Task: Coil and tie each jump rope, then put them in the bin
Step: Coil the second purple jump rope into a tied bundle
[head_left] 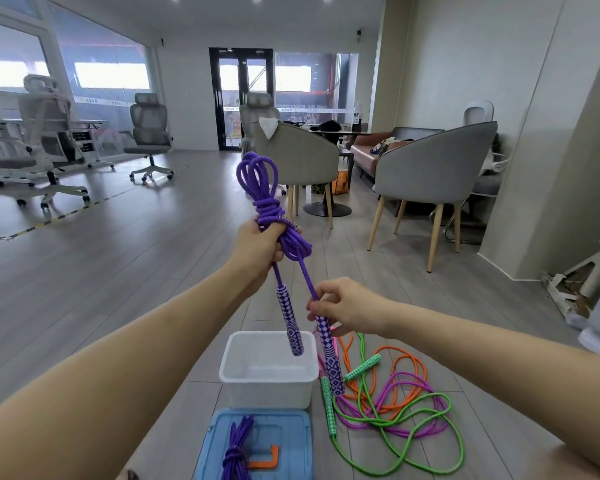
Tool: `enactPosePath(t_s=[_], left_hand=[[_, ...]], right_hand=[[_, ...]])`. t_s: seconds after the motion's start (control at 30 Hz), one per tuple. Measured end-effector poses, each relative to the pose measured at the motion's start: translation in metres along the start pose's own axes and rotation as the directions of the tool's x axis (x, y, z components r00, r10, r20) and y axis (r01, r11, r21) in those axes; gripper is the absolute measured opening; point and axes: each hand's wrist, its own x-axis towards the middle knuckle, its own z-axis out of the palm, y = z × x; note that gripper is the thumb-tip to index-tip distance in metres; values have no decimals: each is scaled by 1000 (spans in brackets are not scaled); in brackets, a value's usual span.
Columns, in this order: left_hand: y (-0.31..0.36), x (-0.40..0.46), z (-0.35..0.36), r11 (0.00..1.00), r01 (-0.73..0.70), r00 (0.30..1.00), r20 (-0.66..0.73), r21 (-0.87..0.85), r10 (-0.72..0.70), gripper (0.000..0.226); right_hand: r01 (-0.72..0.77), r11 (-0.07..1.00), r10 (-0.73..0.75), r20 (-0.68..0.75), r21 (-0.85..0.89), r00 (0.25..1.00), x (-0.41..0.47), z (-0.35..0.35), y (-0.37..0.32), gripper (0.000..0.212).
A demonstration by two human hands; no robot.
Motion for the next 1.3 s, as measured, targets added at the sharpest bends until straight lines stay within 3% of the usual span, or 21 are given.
enactPosePath(t_s=[0.17,0.33,0.5,0.63,0.77,1.0,1.13,1.2,1.3], left_hand=[[-3,-1,1,998,57,995,81,-14,-55,9],[-11,-8,8,995,95,985,146,15,-97,8],[-10,-17,18,989,96,955,270,109,-123,10],[-10,-19,23,981,85,940,311,173,-136,22],[-9,-19,21,971,102,900,397,217,-183,31],[-10,-20,16,951,99,846,479,291,-235,44],[-14,-18,14,959,190,877,403,208,-261,52],[-15,-18,14,959,220,895,355,177,-271,55],[-13,-20,14,966,195,899,362,168,-245,48]], right_hand=[[-5,1000,4,-94,-13,996,6,-6,3,16],[73,994,-49,-253,84,966,8,-15,-5,47],[242,961,-166,-423,134,891,12,-18,-15,24],[289,952,-216,-453,98,865,12,-18,-11,13],[331,931,-229,-457,156,859,9,-21,-11,19],[286,902,-131,-426,322,895,7,-20,-10,16],[326,873,-155,-428,363,891,6,-24,-10,26],[341,874,-175,-431,347,885,4,-27,-11,22],[342,915,-223,-436,215,872,3,-31,-8,17]])
